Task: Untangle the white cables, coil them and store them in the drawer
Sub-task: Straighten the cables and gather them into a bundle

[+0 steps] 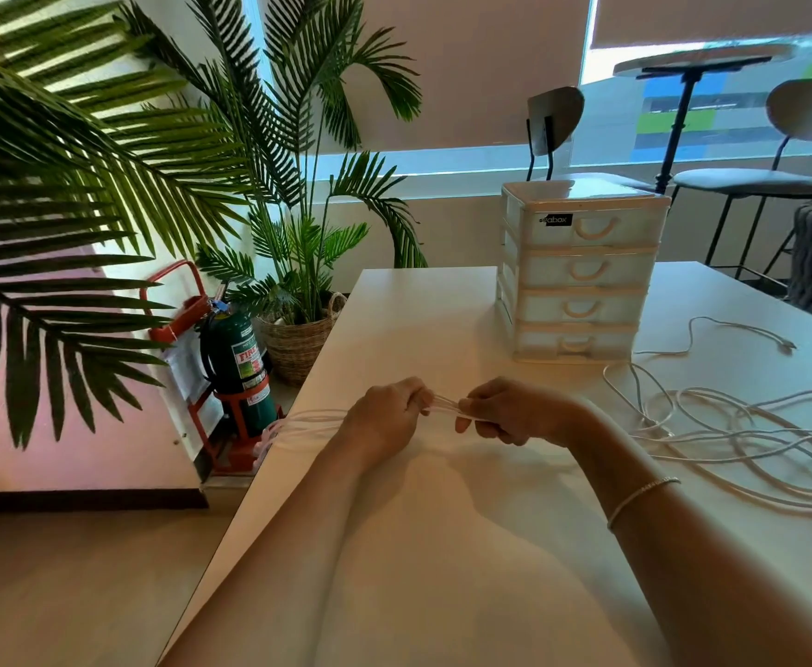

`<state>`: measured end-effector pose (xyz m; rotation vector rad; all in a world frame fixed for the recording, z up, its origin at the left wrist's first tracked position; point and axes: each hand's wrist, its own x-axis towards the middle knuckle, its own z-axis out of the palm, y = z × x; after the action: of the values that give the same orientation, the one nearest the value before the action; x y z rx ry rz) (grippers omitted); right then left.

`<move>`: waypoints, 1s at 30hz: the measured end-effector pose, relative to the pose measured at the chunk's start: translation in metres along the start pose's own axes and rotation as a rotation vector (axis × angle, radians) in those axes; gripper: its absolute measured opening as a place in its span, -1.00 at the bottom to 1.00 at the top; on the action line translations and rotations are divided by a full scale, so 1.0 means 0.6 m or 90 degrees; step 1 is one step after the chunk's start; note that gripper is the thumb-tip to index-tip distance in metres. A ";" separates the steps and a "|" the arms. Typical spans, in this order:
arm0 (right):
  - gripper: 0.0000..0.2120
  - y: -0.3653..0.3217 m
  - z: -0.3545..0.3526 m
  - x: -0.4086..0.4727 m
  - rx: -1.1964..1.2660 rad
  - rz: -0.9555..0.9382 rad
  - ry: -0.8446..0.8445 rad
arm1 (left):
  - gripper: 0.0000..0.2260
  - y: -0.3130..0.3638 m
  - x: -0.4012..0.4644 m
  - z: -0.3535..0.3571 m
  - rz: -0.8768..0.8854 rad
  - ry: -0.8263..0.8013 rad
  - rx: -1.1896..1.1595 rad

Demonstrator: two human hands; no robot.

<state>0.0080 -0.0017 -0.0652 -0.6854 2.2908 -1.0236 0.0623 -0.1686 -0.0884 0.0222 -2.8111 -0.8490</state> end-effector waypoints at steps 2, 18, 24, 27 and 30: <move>-0.68 0.000 0.002 0.004 -0.038 -0.005 0.056 | -0.78 0.002 -0.004 -0.005 0.005 -0.049 -0.015; -0.76 -0.001 0.001 0.001 -0.202 -0.064 0.133 | -0.80 -0.001 -0.009 -0.004 0.039 -0.099 -0.005; -0.75 -0.002 -0.002 -0.008 -0.176 -0.049 0.079 | -0.77 -0.004 -0.004 -0.012 0.008 -0.120 0.053; -0.75 0.003 0.001 -0.002 -0.169 -0.044 0.100 | -0.74 -0.017 -0.003 -0.029 -0.033 -0.133 0.122; -0.77 0.010 -0.004 -0.003 -0.190 -0.043 0.110 | -0.75 -0.044 -0.012 -0.060 -0.071 -0.136 0.183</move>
<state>0.0064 0.0041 -0.0683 -0.8267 2.6191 -0.8031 0.0752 -0.2099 -0.0749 0.1415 -3.1358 -0.4867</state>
